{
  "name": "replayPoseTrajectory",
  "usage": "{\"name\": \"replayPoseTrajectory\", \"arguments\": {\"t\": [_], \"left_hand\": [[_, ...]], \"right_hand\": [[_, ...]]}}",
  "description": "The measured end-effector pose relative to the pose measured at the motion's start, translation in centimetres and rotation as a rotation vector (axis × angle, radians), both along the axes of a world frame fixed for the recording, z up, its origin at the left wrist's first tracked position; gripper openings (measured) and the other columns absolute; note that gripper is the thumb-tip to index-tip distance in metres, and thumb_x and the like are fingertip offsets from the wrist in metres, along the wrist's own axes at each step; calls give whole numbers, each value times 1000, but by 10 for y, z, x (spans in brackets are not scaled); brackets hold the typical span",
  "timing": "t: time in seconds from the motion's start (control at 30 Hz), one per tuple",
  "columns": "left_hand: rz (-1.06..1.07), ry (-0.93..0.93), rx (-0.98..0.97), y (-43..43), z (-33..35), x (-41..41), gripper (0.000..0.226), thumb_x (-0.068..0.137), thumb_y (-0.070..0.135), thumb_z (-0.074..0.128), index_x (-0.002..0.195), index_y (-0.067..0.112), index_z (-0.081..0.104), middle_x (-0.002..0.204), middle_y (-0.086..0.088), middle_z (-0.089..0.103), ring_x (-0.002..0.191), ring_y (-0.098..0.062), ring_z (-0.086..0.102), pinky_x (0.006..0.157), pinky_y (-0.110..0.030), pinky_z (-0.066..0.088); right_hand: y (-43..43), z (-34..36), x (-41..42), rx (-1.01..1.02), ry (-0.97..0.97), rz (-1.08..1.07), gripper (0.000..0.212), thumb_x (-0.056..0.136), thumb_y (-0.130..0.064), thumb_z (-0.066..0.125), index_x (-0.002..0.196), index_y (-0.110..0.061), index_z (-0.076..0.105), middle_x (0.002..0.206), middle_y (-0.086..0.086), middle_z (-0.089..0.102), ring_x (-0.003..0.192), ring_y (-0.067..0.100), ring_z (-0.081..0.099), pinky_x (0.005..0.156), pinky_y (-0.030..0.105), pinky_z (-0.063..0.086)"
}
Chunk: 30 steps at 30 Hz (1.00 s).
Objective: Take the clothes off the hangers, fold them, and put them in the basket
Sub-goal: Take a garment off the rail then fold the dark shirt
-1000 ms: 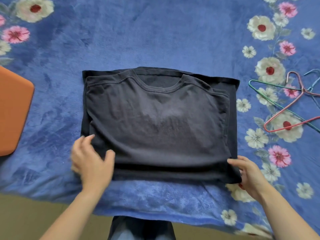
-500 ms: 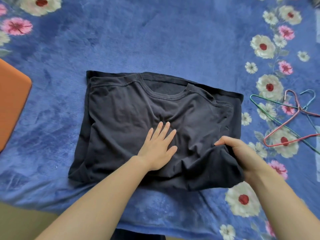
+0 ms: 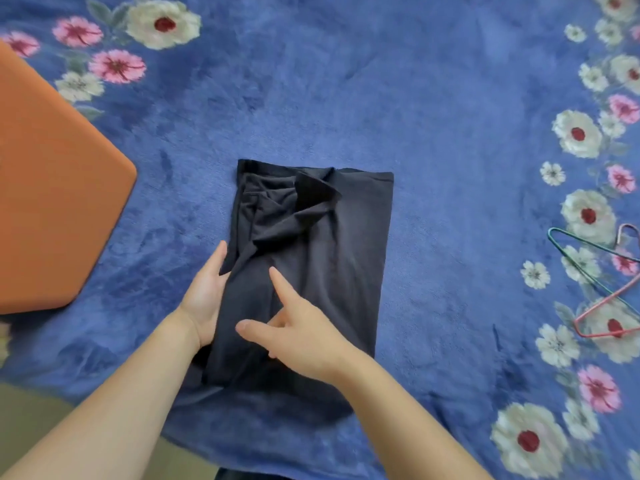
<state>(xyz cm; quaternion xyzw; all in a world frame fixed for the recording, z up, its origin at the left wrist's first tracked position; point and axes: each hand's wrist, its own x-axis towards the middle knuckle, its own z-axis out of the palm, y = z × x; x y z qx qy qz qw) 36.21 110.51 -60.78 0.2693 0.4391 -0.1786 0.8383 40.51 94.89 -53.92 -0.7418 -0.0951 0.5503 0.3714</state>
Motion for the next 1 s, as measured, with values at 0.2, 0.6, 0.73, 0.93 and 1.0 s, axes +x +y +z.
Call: {"name": "replayPoseTrajectory", "arguments": {"t": [0.2, 0.6, 0.73, 0.93, 1.0], "left_hand": [[-253, -38, 221, -10, 9, 8, 34, 87, 23, 69, 118, 7, 66, 108, -15, 72, 95, -29, 72, 78, -38, 59], [-86, 26, -14, 14, -15, -2, 55, 93, 50, 52, 129, 10, 62, 128, -10, 65, 121, -26, 60, 109, -43, 39], [-156, 30, 119, 12, -9, 1, 42, 96, 35, 56, 125, 6, 63, 115, -11, 71, 109, -26, 67, 102, -44, 47], [-102, 14, 140, 23, -12, -11, 45, 99, 42, 48, 125, 8, 62, 121, -9, 69, 116, -22, 64, 109, -43, 41], [-137, -10, 192, 25, -10, -20, 41, 95, 40, 51, 118, 10, 67, 115, -11, 71, 110, -24, 66, 102, -41, 46]], "right_hand": [[-26, -25, 28, -109, -126, -388, 54, 88, -18, 59, 140, -27, 48, 87, 2, 70, 69, 5, 65, 68, 22, 47], [64, -38, 119, 76, -339, -275, 63, 88, -5, 52, 145, -30, 44, 145, -8, 48, 134, 6, 43, 112, 31, 37], [75, -47, 132, -70, -618, -31, 55, 94, -14, 46, 147, -26, 40, 150, -8, 42, 138, 12, 37, 115, 33, 29], [81, -58, 134, -98, -728, 83, 55, 98, -22, 47, 151, -22, 34, 158, -5, 30, 147, 10, 19, 119, 29, 17], [70, -60, 117, -53, -867, 38, 55, 98, -22, 48, 151, -21, 35, 158, -4, 31, 147, 11, 18, 117, 25, 15]]}}
